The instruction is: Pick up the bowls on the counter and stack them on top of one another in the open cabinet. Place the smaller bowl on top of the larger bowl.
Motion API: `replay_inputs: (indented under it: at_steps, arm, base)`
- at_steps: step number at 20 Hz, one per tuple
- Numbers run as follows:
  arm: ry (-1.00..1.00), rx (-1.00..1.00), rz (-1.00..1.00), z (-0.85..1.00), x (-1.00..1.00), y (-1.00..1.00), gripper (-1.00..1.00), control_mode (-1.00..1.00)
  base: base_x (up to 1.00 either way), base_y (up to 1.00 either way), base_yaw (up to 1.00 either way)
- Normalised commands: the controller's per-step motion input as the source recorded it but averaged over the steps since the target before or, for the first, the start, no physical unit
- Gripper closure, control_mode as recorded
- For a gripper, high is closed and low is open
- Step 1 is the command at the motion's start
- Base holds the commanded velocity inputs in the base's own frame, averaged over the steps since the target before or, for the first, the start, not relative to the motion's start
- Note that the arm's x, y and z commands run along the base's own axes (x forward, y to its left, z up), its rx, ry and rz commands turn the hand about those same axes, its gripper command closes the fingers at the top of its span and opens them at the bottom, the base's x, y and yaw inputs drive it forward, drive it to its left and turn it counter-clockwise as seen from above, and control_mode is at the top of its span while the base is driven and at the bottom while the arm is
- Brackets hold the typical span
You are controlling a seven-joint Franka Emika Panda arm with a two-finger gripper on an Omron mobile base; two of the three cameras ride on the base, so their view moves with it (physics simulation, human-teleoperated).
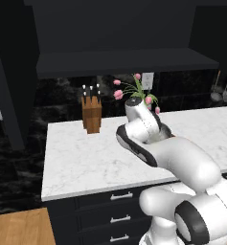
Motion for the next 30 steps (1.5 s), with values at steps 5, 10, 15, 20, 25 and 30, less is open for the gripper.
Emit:
replay_inputs:
  at_steps: [5,10,15,20,25,30]
  arm:
    - [0.12,0.01,0.03,-0.01,0.48,-0.61,1.00,-1.00]
    - [0.01,0.00,0.08,-0.30,0.15,-0.37,1.00,-1.00]
    - [0.00,0.00,0.12,-0.45,0.00,-0.13,1.00,-1.00]
    - [0.00,0.00,0.11,-0.45,0.08,0.00,-1.00,-1.00]
    - [0.00,0.02,0.01,0.11,0.06,-0.04,-1.00,-1.00]
    - [0.02,0.12,-0.13,0.85,-0.10,-0.55,-1.00,-1.00]
  base:
    - [0.00,0.00,0.00]
    - [0.00,0.00,0.00]
    - [0.00,0.00,0.00]
    - [0.00,0.00,0.00]
    - [0.00,0.00,0.00]
    - [0.00,0.00,0.00]
